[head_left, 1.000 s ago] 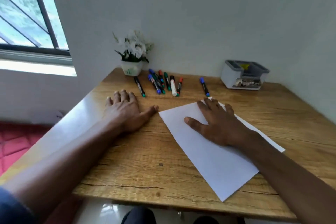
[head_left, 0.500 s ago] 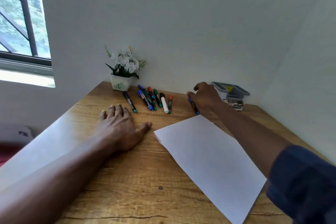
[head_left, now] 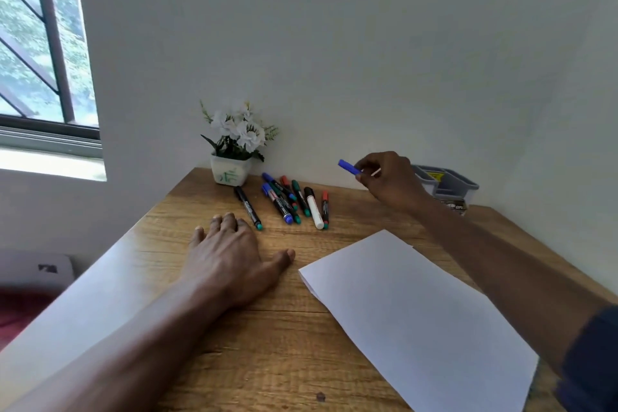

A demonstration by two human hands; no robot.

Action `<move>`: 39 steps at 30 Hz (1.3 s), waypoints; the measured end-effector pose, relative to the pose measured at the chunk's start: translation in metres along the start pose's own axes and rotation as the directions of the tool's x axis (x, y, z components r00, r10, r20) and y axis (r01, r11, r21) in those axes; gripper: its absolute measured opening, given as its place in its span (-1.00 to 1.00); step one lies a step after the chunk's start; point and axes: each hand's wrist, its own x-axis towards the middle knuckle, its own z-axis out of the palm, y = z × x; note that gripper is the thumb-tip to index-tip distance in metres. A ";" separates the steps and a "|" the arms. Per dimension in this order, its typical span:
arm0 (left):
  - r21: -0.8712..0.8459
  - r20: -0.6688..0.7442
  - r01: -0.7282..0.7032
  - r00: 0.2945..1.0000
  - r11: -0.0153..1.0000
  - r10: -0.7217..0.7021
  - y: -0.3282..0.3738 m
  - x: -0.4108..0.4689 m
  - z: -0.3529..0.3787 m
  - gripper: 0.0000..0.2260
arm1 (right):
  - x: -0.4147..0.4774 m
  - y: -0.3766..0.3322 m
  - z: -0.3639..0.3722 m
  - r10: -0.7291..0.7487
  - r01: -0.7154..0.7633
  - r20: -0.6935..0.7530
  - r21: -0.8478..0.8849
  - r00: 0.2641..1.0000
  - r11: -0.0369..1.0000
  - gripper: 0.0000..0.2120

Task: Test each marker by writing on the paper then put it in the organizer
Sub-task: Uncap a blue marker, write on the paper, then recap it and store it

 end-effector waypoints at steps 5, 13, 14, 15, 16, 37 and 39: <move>-0.060 -0.394 -0.166 0.910 0.984 0.129 0.007 -0.012 -0.013 -0.37 | -0.071 -0.039 -0.016 -0.283 0.283 -0.017 0.107 0.959 0.953 -0.79; -0.218 -0.589 -0.674 0.668 0.706 0.455 0.015 -0.020 -0.014 -0.70 | -0.134 -0.061 -0.004 -0.524 0.522 0.056 0.038 0.850 0.852 -0.77; -0.231 -0.584 -0.679 0.670 0.697 0.458 0.015 -0.020 -0.014 -0.77 | -0.134 -0.061 -0.003 -0.538 0.537 0.069 0.033 0.840 0.843 -0.75; -0.251 -0.575 -0.679 0.678 0.690 0.459 0.014 -0.020 -0.014 -0.79 | -0.134 -0.060 -0.003 -0.546 0.546 0.093 0.028 0.833 0.837 -0.72; -0.273 -0.560 -0.678 0.689 0.683 0.460 0.012 -0.020 -0.014 -0.80 | -0.133 -0.058 -0.001 -0.548 0.550 0.122 0.022 0.827 0.835 -0.70; -0.304 -0.602 -0.558 0.741 0.772 0.299 -0.013 -0.005 -0.013 -0.86 | -0.127 -0.043 -0.006 -0.359 0.356 0.008 -0.158 0.933 0.921 -0.61; -0.287 -0.580 -0.510 0.766 0.811 0.277 -0.014 -0.001 -0.011 -0.87 | -0.128 -0.042 -0.007 -0.355 0.355 0.015 -0.084 0.935 0.931 -0.65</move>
